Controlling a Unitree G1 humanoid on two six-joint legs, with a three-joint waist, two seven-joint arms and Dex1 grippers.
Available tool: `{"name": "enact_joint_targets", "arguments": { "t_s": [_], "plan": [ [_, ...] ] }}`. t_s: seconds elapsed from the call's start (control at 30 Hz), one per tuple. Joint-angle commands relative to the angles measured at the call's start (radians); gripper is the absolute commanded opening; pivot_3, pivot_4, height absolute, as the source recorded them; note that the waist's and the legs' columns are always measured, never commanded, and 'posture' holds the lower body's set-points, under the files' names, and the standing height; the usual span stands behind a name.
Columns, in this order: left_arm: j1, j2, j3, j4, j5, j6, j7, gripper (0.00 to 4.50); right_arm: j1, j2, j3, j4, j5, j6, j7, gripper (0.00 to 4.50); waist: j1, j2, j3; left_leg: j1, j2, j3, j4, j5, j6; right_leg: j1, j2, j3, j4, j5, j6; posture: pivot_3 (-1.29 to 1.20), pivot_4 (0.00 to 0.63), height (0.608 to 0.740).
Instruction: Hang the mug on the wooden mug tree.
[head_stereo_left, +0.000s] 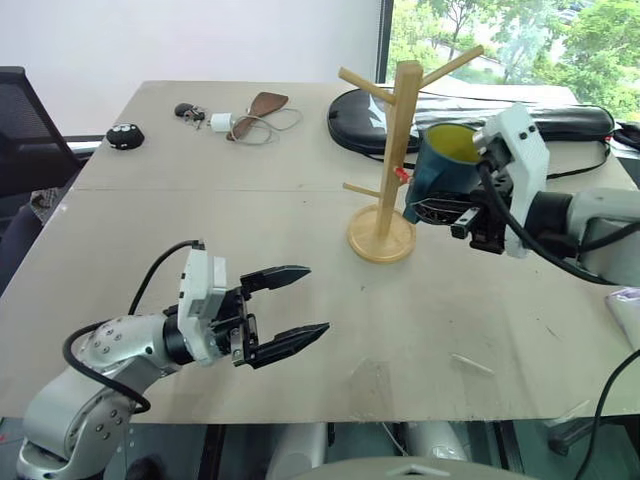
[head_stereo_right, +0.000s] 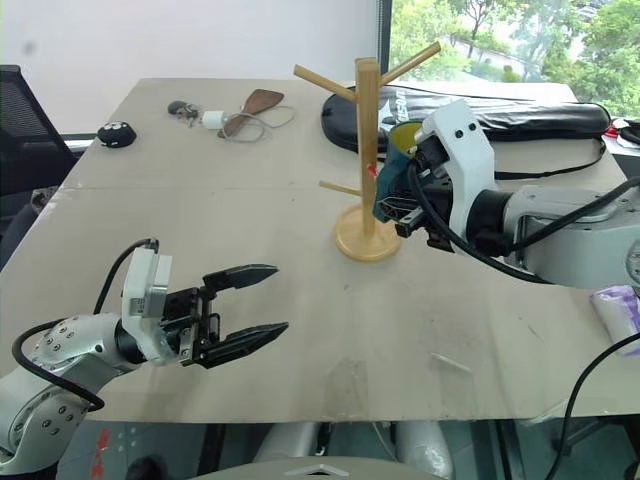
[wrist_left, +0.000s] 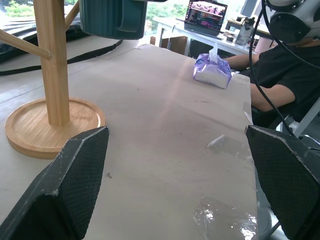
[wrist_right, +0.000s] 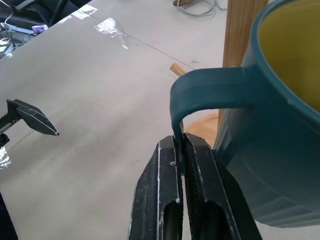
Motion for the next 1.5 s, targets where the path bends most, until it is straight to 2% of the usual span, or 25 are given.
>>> {"name": "enact_joint_targets", "arguments": {
  "t_s": [0.03, 0.63, 1.0, 1.2, 1.3, 1.37, 1.43, 1.5],
  "plan": [
    [0.008, -0.003, 0.009, -0.014, 0.008, -0.024, -0.003, 4.50, -0.041, 0.015, 0.002, 0.010, 0.030, -0.024, -0.017, 0.04, 0.000, 0.000, 0.000, 0.000, 0.000, 0.000, 0.000, 0.000, 0.000, 0.000, 0.000, 0.000, 0.000, 0.000, 0.000, 0.00, 0.150, 0.738],
    [0.013, -0.013, -0.009, -0.009, 0.033, -0.033, -0.001, 4.50, -0.141, 0.108, 0.093, 0.104, 0.034, 0.009, -0.078, 0.04, -0.002, 0.000, 0.000, -0.004, 0.000, 0.000, 0.000, 0.002, -0.003, -0.004, 0.000, 0.000, 0.000, 0.000, 0.000, 0.00, 0.150, 0.738],
    [0.019, -0.024, -0.015, -0.009, 0.052, -0.037, -0.001, 4.50, -0.153, 0.121, 0.102, 0.131, 0.013, 0.026, -0.118, 0.04, -0.003, 0.000, 0.000, -0.004, 0.000, -0.001, 0.000, 0.002, -0.003, -0.004, 0.000, -0.001, 0.000, 0.000, 0.000, 0.00, 0.150, 0.738],
    [0.018, -0.029, -0.017, -0.008, 0.057, -0.038, 0.000, 4.50, -0.158, 0.140, 0.095, 0.141, -0.038, 0.053, -0.090, 0.04, -0.003, 0.000, 0.000, -0.004, 0.000, -0.001, 0.000, 0.002, -0.003, -0.004, 0.000, 0.000, 0.001, 0.000, 0.000, 0.00, 0.150, 0.738],
    [0.018, -0.029, -0.017, -0.008, 0.057, -0.038, 0.001, 4.50, -0.158, 0.149, 0.086, 0.142, -0.075, 0.067, -0.064, 0.87, -0.003, 0.000, 0.000, -0.005, 0.000, -0.001, 0.000, 0.002, -0.003, -0.004, 0.000, -0.001, 0.001, 0.000, 0.000, 0.00, 0.150, 0.738],
    [0.019, -0.030, -0.017, -0.008, 0.057, -0.038, 0.002, 4.50, -0.146, 0.145, 0.079, 0.139, -0.095, 0.073, -0.059, 1.94, -0.003, 0.000, 0.000, -0.005, 0.000, -0.001, 0.000, 0.002, -0.003, -0.004, 0.000, -0.001, 0.000, 0.000, 0.000, 0.00, 0.150, 0.738],
    [0.022, -0.031, -0.014, -0.010, 0.057, -0.037, 0.002, 4.50, -0.127, 0.127, 0.063, 0.126, -0.107, 0.082, -0.037, 2.79, -0.001, 0.000, 0.000, -0.005, 0.000, -0.001, 0.000, 0.002, -0.003, -0.004, 0.000, -0.001, 0.000, 0.000, 0.000, 0.00, 0.150, 0.738],
    [0.027, -0.032, -0.012, -0.013, 0.056, -0.037, 0.003, 4.50, -0.106, 0.100, 0.036, 0.104, -0.120, 0.089, -0.002, 2.79, 0.001, 0.000, 0.000, -0.005, 0.000, -0.001, 0.000, 0.002, -0.003, -0.004, 0.000, -0.001, 0.000, 0.000, 0.000, 0.00, 0.150, 0.738]
  ]
}}
